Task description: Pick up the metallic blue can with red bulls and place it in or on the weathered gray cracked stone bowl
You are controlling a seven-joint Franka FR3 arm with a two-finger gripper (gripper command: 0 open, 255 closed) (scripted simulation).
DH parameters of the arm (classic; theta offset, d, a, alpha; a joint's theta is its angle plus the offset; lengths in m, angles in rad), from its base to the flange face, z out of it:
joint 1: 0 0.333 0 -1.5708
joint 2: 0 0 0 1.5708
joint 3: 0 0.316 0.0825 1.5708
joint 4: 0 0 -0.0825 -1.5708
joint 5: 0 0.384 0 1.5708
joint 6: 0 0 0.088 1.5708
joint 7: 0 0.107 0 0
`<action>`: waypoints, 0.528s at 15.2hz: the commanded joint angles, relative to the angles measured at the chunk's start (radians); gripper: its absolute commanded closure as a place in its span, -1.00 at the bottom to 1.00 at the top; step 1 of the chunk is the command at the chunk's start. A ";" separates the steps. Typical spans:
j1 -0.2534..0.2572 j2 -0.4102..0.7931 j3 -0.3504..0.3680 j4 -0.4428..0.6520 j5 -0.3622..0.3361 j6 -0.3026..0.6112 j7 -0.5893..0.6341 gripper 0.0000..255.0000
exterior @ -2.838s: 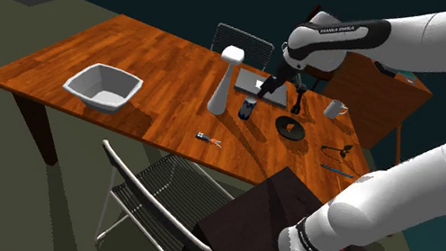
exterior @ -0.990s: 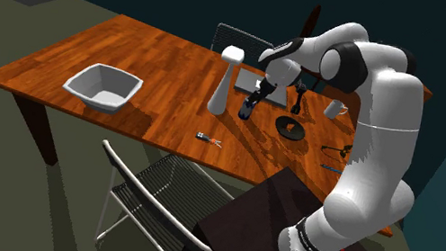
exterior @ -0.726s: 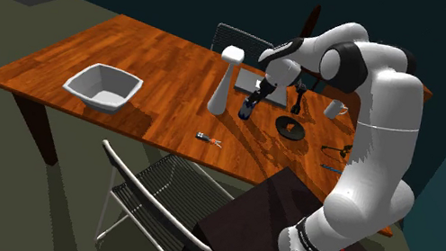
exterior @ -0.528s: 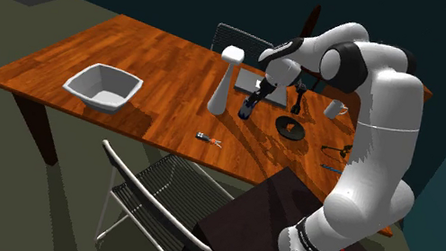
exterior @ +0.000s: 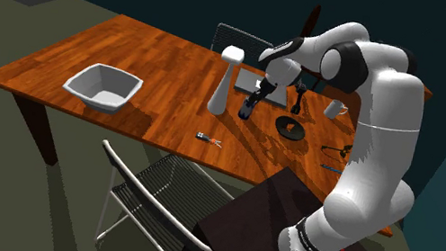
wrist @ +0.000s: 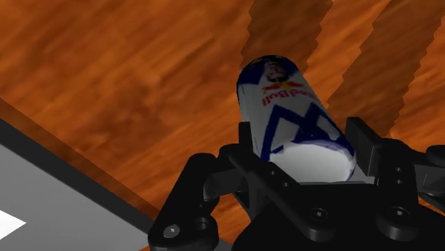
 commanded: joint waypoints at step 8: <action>0.019 -0.075 -0.029 0.002 -0.048 -0.072 0.045 1.00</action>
